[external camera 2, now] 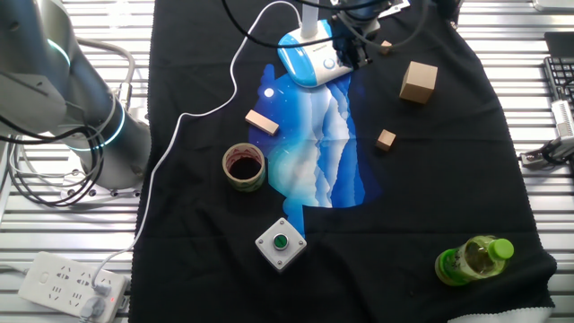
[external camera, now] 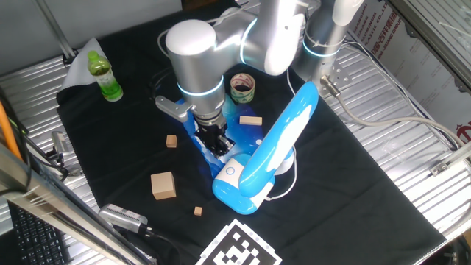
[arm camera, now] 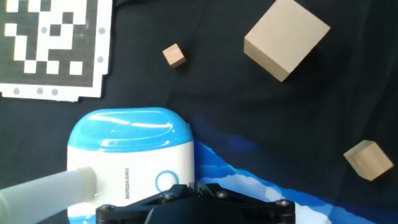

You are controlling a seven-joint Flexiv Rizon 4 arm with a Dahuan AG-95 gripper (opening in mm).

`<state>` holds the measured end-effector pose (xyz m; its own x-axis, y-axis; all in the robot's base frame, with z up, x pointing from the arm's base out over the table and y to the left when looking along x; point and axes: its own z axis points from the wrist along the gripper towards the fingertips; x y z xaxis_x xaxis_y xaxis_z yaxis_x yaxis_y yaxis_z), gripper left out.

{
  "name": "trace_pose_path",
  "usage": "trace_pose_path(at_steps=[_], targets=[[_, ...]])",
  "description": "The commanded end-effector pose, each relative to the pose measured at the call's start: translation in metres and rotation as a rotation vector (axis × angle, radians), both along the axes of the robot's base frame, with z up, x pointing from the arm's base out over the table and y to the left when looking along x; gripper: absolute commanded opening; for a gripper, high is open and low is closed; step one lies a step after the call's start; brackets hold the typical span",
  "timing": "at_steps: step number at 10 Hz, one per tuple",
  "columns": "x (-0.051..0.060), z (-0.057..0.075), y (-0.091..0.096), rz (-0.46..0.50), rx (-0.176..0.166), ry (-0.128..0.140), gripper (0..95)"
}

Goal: Turn on the desk lamp by pressing the button

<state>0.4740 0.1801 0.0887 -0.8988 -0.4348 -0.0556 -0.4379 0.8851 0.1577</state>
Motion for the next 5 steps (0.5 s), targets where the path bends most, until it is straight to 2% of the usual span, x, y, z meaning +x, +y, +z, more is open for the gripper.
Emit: trace_pose_path(at_steps=[1, 5], targets=[[-0.0013, -0.0012, 0.0024, 0.001, 0.007, 0.004, 0.0], [-0.0034, -0.0027, 0.0068, -0.002, 0.035, 0.013, 0.0]])
